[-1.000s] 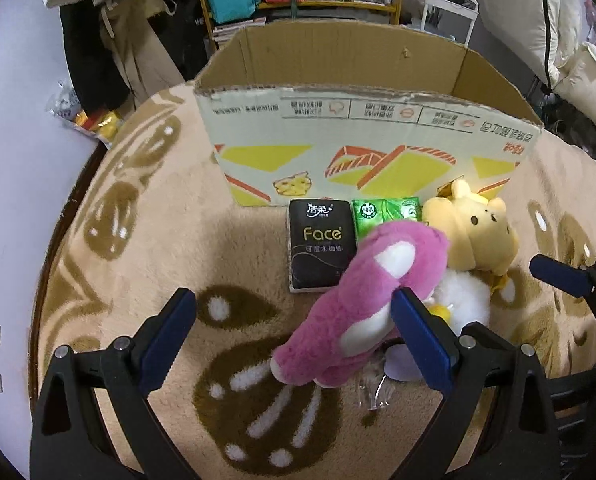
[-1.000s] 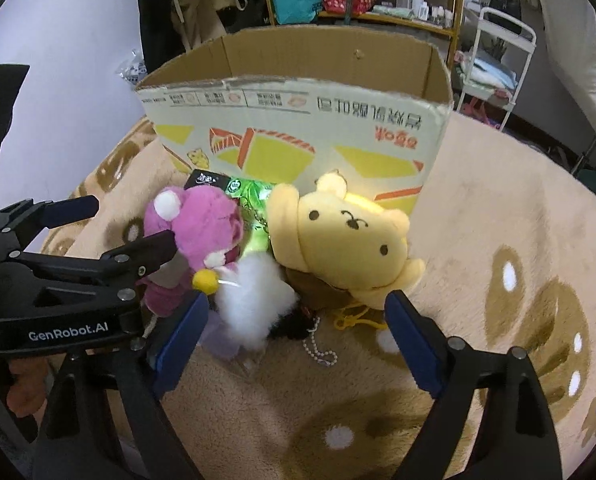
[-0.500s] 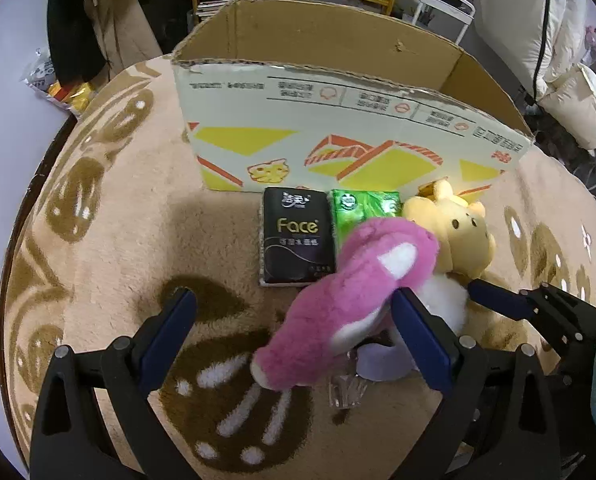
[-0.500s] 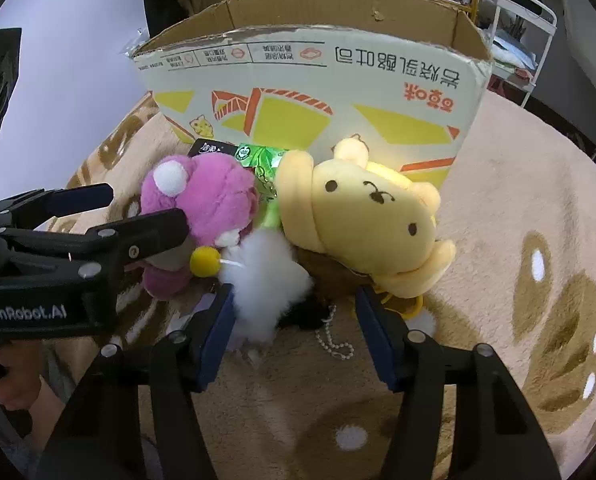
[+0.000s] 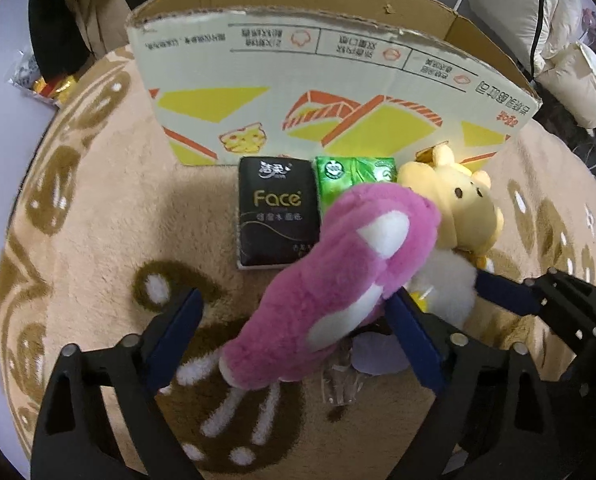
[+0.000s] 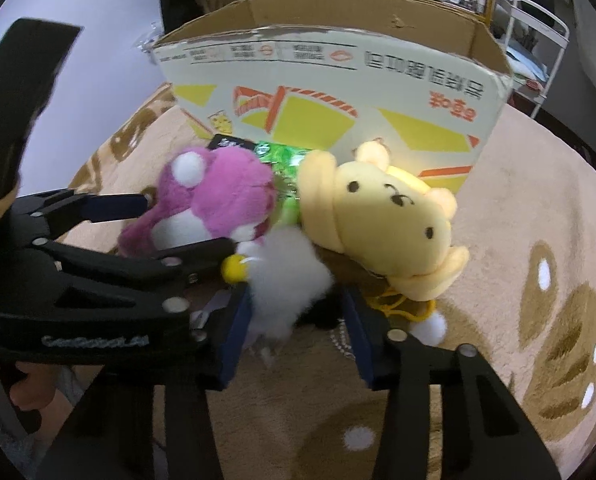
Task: Organize soft objects
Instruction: 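Grasp the white fluffy plush with the right tool while the left tool grasps the pink plush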
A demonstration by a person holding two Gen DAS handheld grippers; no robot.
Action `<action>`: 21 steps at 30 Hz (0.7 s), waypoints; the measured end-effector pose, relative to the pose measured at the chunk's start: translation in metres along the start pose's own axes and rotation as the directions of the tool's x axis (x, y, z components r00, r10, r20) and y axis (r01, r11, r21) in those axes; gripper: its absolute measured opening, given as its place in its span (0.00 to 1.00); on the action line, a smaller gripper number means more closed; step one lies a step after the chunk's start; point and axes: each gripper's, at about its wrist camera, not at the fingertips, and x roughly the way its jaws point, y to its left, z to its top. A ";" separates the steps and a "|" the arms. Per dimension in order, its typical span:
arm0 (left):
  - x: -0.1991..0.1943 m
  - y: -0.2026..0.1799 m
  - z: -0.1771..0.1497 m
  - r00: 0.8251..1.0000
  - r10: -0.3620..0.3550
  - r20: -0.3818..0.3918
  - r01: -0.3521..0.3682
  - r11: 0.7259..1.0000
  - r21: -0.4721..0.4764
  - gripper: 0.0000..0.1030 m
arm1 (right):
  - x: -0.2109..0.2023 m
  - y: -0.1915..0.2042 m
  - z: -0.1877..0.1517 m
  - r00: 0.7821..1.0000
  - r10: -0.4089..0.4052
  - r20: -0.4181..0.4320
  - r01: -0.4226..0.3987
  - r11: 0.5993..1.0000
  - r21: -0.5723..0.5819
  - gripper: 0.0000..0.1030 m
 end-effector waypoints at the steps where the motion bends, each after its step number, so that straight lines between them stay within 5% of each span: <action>1: 0.001 0.001 0.000 1.000 -0.015 -0.003 0.015 1.000 -0.004 0.80 | 0.001 0.001 0.000 1.000 0.000 -0.001 0.000 1.000 -0.004 0.43; 5: 0.004 0.004 0.001 0.997 -0.077 -0.014 0.077 0.997 -0.017 0.65 | 0.005 -0.003 0.004 1.000 0.015 0.002 -0.015 1.000 0.013 0.42; 13: 0.011 0.000 -0.001 0.992 -0.121 -0.036 0.120 0.992 -0.039 0.54 | 0.018 0.000 0.007 1.000 -0.015 -0.017 0.015 1.000 -0.007 0.39; 21: 0.002 -0.009 -0.008 0.998 -0.055 -0.009 0.054 0.998 -0.024 0.47 | 0.019 0.006 0.007 0.999 -0.042 -0.014 0.042 0.999 -0.020 0.34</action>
